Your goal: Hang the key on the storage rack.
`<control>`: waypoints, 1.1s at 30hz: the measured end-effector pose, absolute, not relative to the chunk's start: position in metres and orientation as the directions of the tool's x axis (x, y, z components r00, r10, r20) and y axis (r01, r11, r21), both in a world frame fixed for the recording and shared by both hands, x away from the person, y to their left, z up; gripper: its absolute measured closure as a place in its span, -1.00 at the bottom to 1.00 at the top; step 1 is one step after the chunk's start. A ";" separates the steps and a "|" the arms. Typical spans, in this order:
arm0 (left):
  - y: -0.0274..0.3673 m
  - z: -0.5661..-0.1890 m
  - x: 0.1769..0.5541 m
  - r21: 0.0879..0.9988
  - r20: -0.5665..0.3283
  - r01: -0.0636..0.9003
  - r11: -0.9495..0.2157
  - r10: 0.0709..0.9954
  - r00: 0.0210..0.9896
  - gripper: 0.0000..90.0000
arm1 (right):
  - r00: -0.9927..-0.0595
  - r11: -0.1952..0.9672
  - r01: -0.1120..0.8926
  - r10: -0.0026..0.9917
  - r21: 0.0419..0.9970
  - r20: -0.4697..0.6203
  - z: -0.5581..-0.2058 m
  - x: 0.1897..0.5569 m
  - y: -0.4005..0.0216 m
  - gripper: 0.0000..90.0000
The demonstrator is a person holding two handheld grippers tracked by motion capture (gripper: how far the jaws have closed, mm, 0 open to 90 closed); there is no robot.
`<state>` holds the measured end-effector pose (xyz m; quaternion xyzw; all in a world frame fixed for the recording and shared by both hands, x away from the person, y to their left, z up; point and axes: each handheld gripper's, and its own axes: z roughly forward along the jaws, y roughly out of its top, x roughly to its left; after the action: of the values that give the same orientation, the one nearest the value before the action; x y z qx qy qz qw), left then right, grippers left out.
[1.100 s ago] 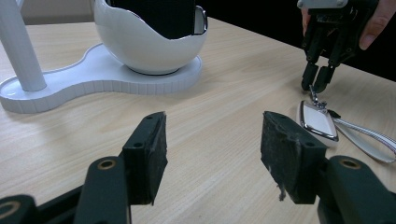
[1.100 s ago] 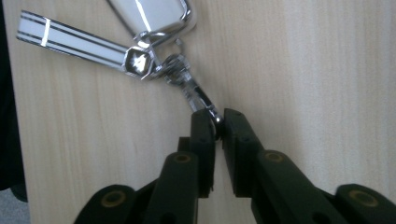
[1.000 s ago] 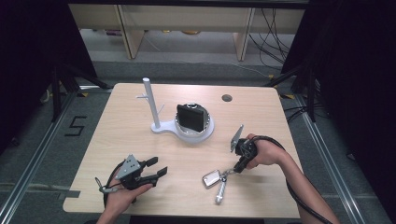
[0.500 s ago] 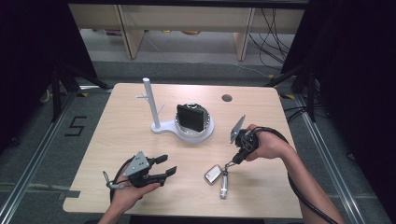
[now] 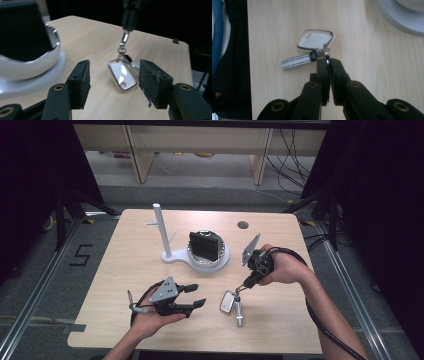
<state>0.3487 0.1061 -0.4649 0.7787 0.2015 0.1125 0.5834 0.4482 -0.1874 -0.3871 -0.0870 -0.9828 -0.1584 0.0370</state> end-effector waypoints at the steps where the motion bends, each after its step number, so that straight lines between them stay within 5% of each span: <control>1: 0.102 -0.463 0.351 0.958 -0.063 0.175 -0.228 0.428 0.902 -0.04 | -0.979 0.934 0.198 0.176 0.297 0.101 -0.384 0.447 -0.185 0.95; 25: 0.064 -0.474 0.399 0.939 -0.188 0.257 -0.230 0.285 0.940 0.32 | -0.997 0.941 0.048 0.027 0.335 0.067 -0.363 0.444 -0.141 0.95; 33: 0.057 -0.478 0.401 0.936 -0.166 0.239 -0.258 0.274 0.947 0.61 | -0.997 0.942 0.051 0.028 0.333 0.072 -0.362 0.443 -0.139 0.95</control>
<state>0.4008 0.0575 -0.4777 0.7931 0.1617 0.0149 0.5871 0.4429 -0.1386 -0.3616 -0.0201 -0.9847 -0.1698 0.0333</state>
